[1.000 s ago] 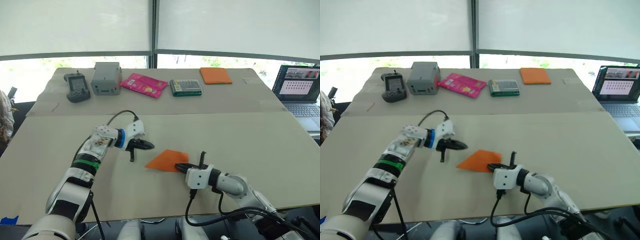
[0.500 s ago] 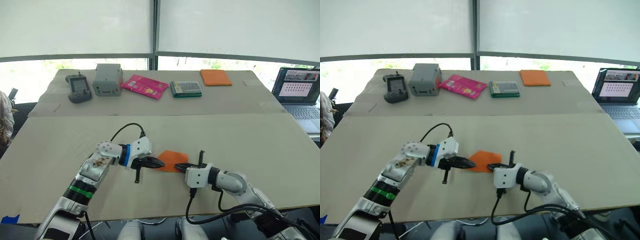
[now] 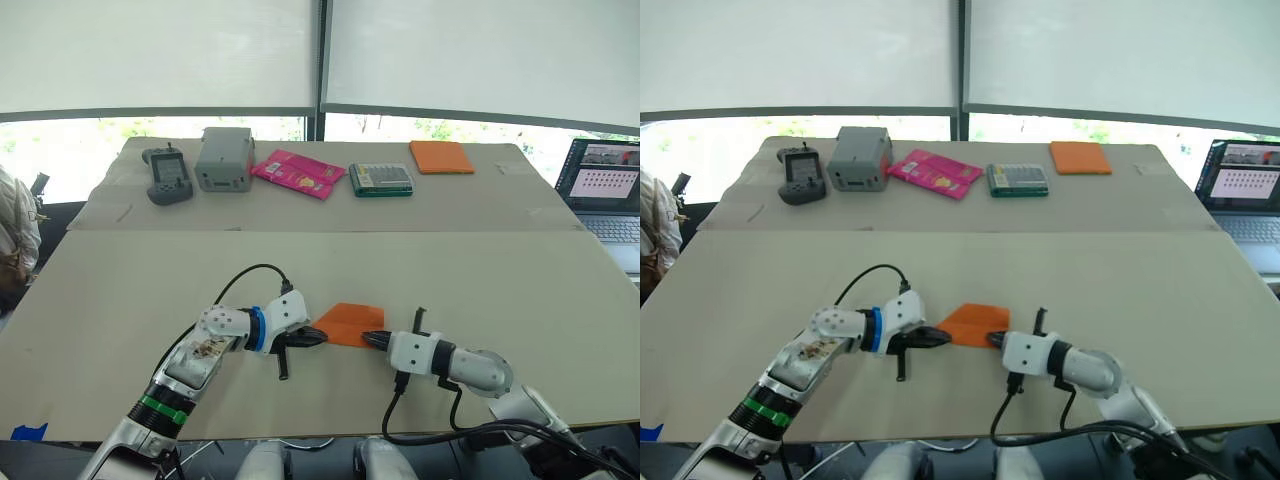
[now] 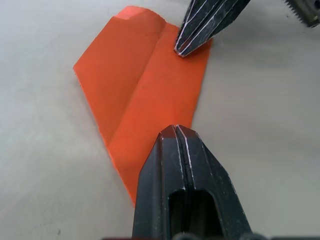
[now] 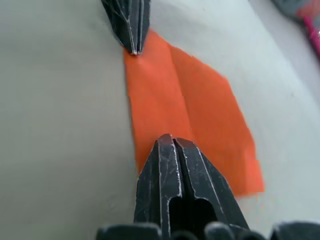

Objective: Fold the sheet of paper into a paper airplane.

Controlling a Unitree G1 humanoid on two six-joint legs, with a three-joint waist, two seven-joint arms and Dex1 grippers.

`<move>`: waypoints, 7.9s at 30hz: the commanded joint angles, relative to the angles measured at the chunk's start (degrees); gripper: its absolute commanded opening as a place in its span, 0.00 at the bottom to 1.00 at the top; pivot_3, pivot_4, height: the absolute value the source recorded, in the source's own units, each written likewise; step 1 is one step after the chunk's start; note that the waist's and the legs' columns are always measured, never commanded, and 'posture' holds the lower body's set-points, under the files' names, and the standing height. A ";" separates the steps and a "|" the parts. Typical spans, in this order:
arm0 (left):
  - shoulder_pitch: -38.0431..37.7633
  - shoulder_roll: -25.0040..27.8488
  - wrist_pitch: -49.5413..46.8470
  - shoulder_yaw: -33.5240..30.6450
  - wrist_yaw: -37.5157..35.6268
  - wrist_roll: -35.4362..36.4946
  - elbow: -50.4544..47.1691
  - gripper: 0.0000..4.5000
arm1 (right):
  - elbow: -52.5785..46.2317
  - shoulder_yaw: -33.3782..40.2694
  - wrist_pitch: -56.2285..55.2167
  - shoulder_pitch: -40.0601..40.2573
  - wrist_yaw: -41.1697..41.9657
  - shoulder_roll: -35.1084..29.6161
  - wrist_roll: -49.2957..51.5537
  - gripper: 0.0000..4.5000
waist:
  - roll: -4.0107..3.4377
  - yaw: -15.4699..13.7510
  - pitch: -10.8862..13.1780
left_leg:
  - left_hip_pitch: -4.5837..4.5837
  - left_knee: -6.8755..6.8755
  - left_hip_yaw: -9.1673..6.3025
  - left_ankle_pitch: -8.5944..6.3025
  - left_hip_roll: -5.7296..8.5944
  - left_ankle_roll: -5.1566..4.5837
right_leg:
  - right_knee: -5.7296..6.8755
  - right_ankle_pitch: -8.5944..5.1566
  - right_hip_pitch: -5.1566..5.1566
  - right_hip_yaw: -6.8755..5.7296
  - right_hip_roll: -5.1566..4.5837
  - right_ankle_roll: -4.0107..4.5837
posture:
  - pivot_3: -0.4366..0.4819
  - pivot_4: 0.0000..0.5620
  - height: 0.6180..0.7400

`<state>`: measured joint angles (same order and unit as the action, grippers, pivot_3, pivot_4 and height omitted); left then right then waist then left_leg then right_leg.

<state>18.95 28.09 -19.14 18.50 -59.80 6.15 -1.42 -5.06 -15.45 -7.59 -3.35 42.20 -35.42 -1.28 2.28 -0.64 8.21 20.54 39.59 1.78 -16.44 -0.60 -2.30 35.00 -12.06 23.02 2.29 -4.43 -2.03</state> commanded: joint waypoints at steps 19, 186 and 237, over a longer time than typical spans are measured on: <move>-4.38 0.39 -4.31 -1.03 2.56 2.90 -1.16 0.00 | 0.28 14.42 59.20 -18.15 5.75 2.48 35.49 0.66 | -0.53 0.15 0.03 | 1.13 0.13 0.07 0.00 -0.04 0.00 | 0.04 0.24 1.14 -0.05 0.06 -0.06 | 0.48 0.27 1.00; -2.76 0.96 -0.13 -5.72 5.51 3.23 6.33 0.00 | -4.20 1.59 23.64 3.86 -4.32 7.28 6.42 0.00 | -0.62 0.93 -0.37 | 0.51 0.11 0.04 0.01 -0.01 0.00 | 0.11 0.15 0.58 0.00 0.17 -0.14 | 0.48 0.27 1.00; -12.40 11.64 -4.71 -19.16 2.53 18.39 -13.55 0.00 | -11.67 4.71 36.88 -27.64 14.04 -2.66 15.27 0.21 | -0.69 1.20 0.03 | 1.44 0.13 0.02 -0.05 -0.04 0.07 | 0.11 0.24 1.49 -0.24 0.08 0.01 | 0.48 0.27 1.00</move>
<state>5.89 39.89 -24.86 -0.62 -57.40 24.68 -14.09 -13.47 -11.69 27.42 -29.98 54.87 -37.31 11.94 1.59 0.56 8.24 21.99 39.72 1.80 -16.49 -0.64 -2.23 35.11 -11.82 24.51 2.05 -4.36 -2.02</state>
